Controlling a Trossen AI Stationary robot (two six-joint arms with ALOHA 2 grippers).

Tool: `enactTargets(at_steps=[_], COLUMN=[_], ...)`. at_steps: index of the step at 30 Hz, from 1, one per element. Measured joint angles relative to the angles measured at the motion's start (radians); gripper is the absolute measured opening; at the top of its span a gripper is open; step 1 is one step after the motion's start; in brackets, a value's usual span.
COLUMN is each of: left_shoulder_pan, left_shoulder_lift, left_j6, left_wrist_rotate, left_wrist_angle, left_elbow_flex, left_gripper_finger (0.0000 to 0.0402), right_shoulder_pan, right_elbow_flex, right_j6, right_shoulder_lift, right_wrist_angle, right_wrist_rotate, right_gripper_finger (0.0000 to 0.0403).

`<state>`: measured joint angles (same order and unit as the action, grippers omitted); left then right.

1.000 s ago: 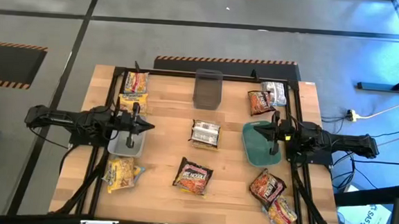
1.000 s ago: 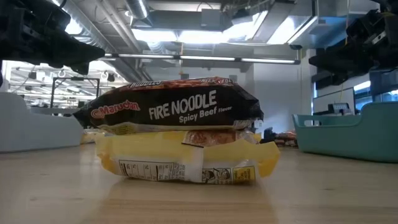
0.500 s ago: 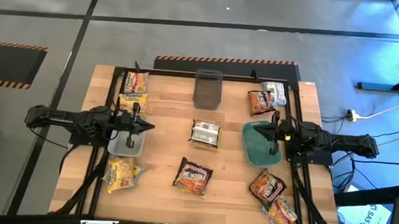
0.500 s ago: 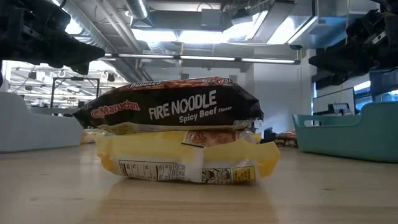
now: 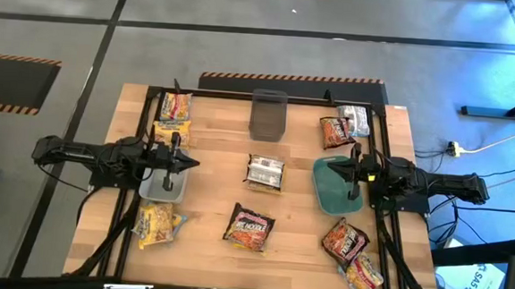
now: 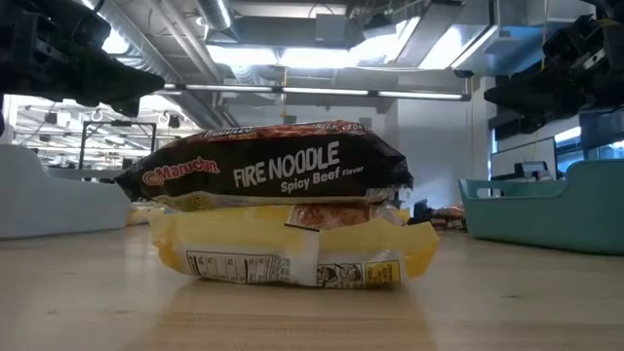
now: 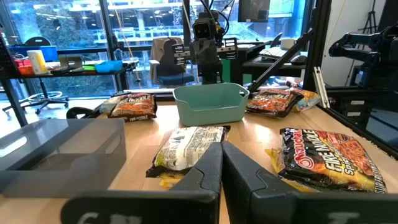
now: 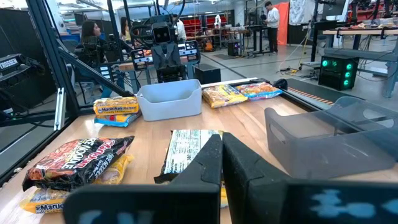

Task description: Sort Maruchan noodles

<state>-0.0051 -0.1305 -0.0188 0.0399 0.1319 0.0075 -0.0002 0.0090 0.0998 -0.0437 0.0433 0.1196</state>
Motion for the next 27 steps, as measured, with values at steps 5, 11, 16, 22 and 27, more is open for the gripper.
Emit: enactTargets(at_steps=[5, 11, 16, 22, 27], left_shoulder_pan=[0.000, 0.000, 0.000, 0.000, 0.000], left_shoulder_lift=[0.000, 0.000, 0.000, 0.000, 0.000], left_j6=[0.000, 0.004, -0.010, -0.013, 0.062], left_wrist_rotate=[0.000, 0.059, 0.070, 0.099, 0.140], left_wrist_angle=[0.000, 0.007, 0.024, 0.094, 0.207], left_elbow_flex=[0.000, 0.000, 0.000, 0.000, 0.000], left_gripper_finger=[0.0000, 0.0000, 0.0000, 0.0000, 0.0000], right_shoulder_pan=[0.000, 0.000, 0.000, 0.000, 0.000], right_elbow_flex=[0.000, 0.000, 0.000, 0.000, 0.000], right_j6=[0.000, -0.001, 0.034, 0.123, 0.186], right_shoulder_lift=[0.000, 0.000, 0.000, 0.000, 0.000], right_wrist_angle=[0.000, 0.006, 0.071, 0.081, 0.083], right_wrist_rotate=[0.000, 0.009, 0.053, 0.050, 0.116], right_gripper_finger=[0.0000, 0.0000, 0.0000, 0.0000, 0.0000])
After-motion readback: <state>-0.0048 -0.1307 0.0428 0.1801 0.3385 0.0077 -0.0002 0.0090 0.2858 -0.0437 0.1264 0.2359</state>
